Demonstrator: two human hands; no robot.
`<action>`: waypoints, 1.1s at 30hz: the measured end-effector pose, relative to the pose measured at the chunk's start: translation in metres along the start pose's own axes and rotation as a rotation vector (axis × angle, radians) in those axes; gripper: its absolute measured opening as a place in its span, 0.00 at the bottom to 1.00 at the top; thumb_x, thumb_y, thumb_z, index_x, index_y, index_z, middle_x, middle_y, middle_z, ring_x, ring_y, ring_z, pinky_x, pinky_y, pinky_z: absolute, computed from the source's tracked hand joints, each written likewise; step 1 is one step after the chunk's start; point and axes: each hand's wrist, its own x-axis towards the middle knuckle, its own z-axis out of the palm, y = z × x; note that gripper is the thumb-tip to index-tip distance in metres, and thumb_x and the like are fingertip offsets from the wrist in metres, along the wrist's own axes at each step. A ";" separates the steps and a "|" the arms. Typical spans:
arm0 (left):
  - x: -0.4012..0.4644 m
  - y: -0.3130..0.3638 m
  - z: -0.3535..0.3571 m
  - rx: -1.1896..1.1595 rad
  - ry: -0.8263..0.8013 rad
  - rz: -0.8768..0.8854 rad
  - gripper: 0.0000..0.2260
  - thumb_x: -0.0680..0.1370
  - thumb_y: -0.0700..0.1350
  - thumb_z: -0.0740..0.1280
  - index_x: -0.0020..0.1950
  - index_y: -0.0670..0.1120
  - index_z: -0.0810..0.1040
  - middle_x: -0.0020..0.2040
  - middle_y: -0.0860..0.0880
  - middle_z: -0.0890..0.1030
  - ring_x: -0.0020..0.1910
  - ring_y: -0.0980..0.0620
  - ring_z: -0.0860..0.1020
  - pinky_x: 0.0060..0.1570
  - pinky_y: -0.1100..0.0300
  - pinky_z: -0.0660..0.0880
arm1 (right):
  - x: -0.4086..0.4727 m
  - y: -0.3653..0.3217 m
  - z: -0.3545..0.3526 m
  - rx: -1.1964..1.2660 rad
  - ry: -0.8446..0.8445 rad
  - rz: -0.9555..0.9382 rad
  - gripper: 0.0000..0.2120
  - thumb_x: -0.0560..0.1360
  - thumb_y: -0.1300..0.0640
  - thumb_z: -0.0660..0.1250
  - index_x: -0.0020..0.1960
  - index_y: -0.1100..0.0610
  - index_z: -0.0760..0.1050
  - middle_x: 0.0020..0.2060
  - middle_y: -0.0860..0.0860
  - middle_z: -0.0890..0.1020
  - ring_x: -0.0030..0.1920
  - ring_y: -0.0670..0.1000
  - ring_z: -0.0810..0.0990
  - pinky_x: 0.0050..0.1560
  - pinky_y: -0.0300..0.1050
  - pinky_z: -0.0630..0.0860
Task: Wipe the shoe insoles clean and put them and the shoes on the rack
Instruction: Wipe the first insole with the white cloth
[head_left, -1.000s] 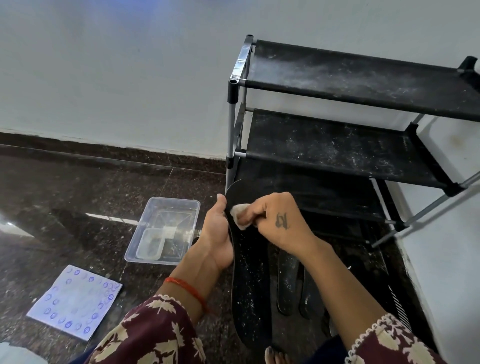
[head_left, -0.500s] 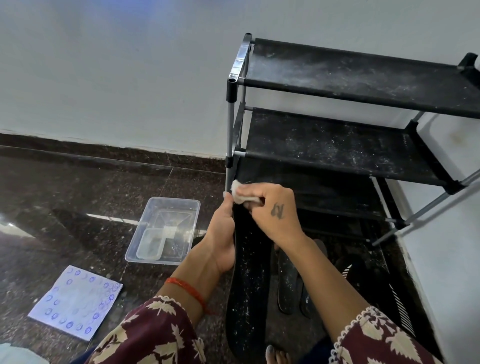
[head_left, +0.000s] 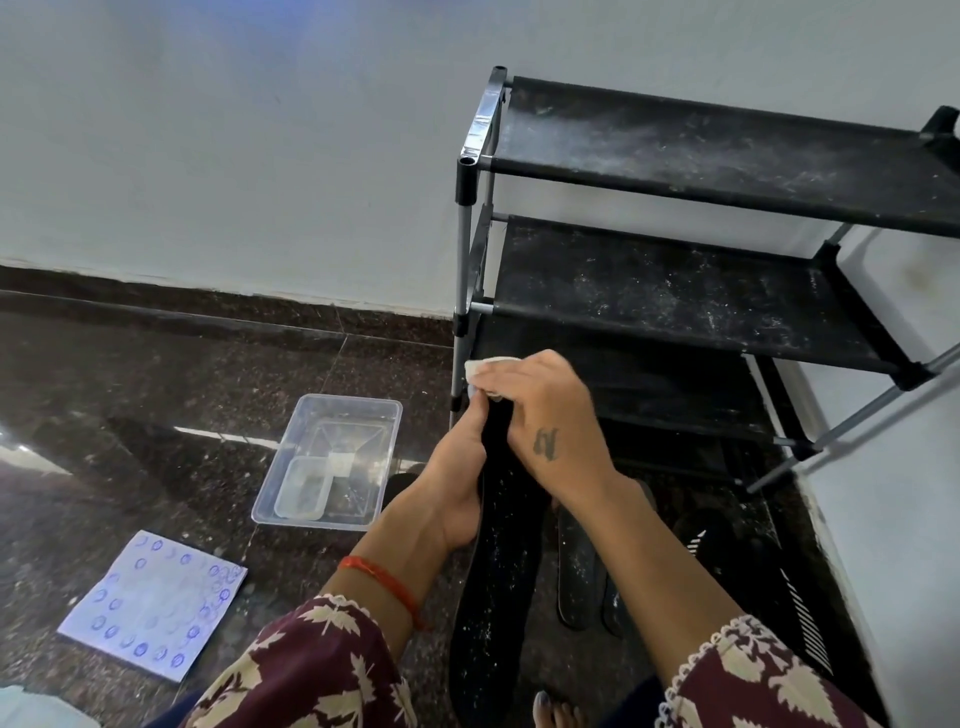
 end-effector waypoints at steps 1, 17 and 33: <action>0.001 -0.001 0.000 0.015 0.017 0.008 0.30 0.78 0.65 0.52 0.58 0.42 0.79 0.48 0.42 0.84 0.42 0.48 0.84 0.39 0.57 0.81 | -0.001 0.000 0.003 -0.029 -0.056 -0.012 0.14 0.69 0.67 0.67 0.50 0.54 0.83 0.47 0.46 0.84 0.47 0.47 0.75 0.47 0.33 0.71; 0.000 0.003 -0.003 -0.019 0.027 -0.074 0.32 0.78 0.66 0.49 0.60 0.41 0.76 0.55 0.36 0.81 0.53 0.39 0.80 0.43 0.50 0.76 | 0.013 0.030 -0.013 -0.072 0.233 0.368 0.18 0.70 0.72 0.59 0.51 0.57 0.81 0.44 0.54 0.83 0.47 0.55 0.78 0.45 0.41 0.71; 0.004 0.008 -0.010 -0.109 0.007 0.002 0.41 0.74 0.71 0.40 0.62 0.42 0.76 0.52 0.38 0.82 0.42 0.42 0.82 0.40 0.54 0.79 | 0.003 0.008 -0.021 0.023 -0.251 0.193 0.14 0.68 0.69 0.64 0.44 0.56 0.84 0.44 0.52 0.85 0.44 0.49 0.83 0.50 0.42 0.79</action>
